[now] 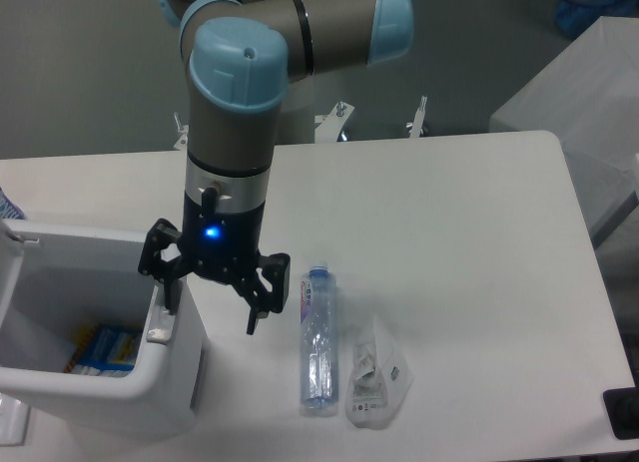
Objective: Open the trash can
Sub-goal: 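Hold the gripper on the button as the lid pops open, then lift the gripper away from the trash can toward the water bottle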
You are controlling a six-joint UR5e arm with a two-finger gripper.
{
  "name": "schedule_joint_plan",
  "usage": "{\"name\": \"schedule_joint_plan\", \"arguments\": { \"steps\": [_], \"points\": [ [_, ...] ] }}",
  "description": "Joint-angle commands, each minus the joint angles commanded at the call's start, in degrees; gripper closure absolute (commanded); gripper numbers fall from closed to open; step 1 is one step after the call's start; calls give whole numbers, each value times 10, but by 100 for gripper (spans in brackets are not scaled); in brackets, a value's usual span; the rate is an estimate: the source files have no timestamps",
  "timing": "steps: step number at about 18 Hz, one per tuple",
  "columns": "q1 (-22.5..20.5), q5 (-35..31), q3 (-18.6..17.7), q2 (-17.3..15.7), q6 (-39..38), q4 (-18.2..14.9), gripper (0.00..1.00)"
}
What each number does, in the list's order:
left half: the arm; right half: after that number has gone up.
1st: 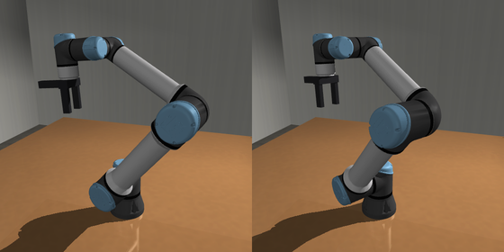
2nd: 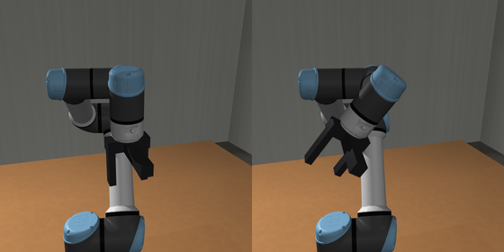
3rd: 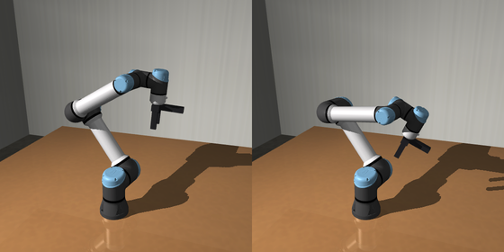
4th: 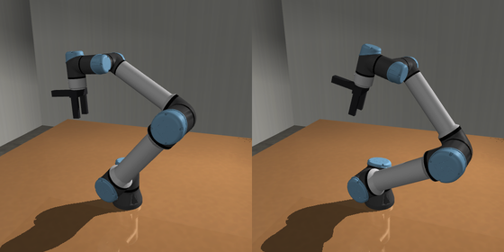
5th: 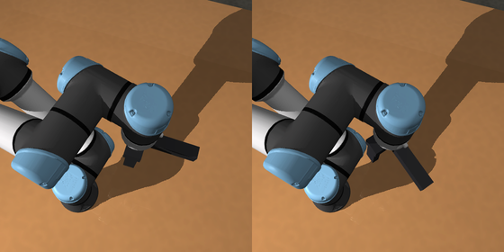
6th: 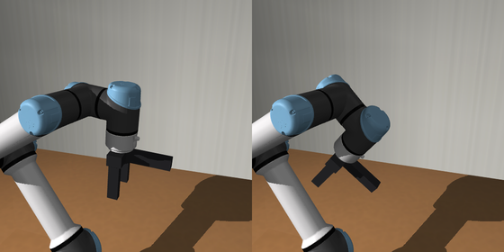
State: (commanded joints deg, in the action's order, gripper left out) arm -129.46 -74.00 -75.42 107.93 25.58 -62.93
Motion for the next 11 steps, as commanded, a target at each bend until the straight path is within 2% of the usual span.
{"name": "schedule_joint_plan", "arguments": {
  "steps": [5, 7, 11],
  "points": [
    [-17, -17, 38, 2, 8, 1, 0],
    [-32, -46, 45, 1, 20, 0, 0],
    [-69, -126, 46, -4, 102, -9, 0]
  ]
}}
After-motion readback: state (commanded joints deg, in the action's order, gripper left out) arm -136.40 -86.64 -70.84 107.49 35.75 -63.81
